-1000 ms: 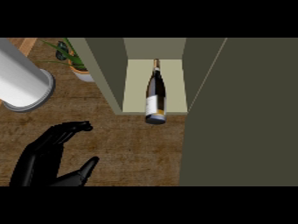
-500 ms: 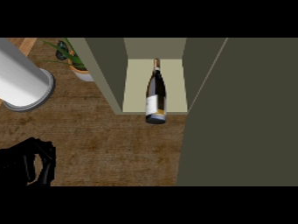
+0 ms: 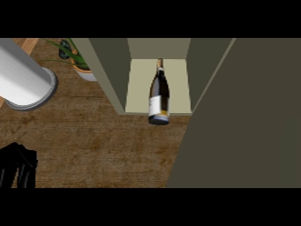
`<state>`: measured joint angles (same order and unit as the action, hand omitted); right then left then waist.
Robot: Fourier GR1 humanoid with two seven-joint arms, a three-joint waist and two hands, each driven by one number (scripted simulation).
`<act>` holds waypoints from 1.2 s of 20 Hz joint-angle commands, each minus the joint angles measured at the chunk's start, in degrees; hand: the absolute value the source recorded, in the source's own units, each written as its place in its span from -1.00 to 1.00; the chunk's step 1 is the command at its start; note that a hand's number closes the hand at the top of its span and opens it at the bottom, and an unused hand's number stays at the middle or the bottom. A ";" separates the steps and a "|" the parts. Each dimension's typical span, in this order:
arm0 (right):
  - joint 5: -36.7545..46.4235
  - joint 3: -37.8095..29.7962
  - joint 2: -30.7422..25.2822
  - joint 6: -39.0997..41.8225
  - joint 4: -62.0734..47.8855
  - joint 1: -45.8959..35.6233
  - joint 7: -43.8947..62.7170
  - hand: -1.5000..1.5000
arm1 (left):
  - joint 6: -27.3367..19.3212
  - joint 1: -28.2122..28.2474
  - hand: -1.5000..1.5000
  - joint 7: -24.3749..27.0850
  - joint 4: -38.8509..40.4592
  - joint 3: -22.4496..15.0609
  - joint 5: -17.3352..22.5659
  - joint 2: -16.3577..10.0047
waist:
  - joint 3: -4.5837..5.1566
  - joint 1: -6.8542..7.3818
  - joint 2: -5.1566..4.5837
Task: Pick up the wine, place it into the cabinet and close the cabinet
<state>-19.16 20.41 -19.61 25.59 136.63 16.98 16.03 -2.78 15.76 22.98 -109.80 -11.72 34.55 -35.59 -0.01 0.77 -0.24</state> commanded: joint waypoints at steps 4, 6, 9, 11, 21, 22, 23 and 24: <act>-2.77 8.77 7.00 -6.09 4.29 -12.68 9.65 1.00 | 1.75 0.68 1.00 -1.82 -1.40 1.82 0.82 0.20 | 0.08 0.03 0.22; -1.66 11.23 10.01 -9.17 3.19 -15.75 12.77 1.00 | 6.82 3.63 1.00 0.60 1.05 4.77 2.32 -1.66 | 0.12 0.22 0.28; -2.30 11.64 13.61 -11.51 0.27 -22.65 16.57 1.00 | 7.67 4.27 1.00 -0.53 0.14 7.66 3.89 -2.79 | 0.11 0.46 0.29; -0.55 12.12 18.53 -13.57 -5.83 -29.78 17.59 1.00 | 7.36 4.62 1.00 -0.03 -0.78 6.86 2.91 -1.30 | 0.11 0.68 0.25; -7.45 9.78 19.57 -30.05 -24.71 -53.93 13.69 1.00 | 7.22 4.72 1.00 -2.78 -3.26 6.80 -0.51 2.10 | 0.03 0.35 0.13; -6.29 12.43 19.58 -33.69 -25.36 -54.82 12.26 1.00 | 11.92 8.08 1.00 1.10 0.58 7.62 -0.66 2.33 | 0.06 0.46 0.23; -6.23 13.38 19.58 -36.31 -27.45 -58.63 12.41 1.00 | 9.15 3.08 1.00 -4.94 -1.66 9.76 2.40 0.94 | 0.04 0.15 0.22; -7.68 13.93 19.59 -37.36 -30.26 -61.11 11.73 1.00 | 11.52 3.63 1.00 -3.87 0.30 11.22 3.10 0.25 | 0.06 0.37 0.21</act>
<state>-24.12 33.82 -0.40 -6.87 113.95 -36.26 30.27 6.98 20.70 20.55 -110.84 -2.88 36.43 -34.99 0.03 1.13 0.01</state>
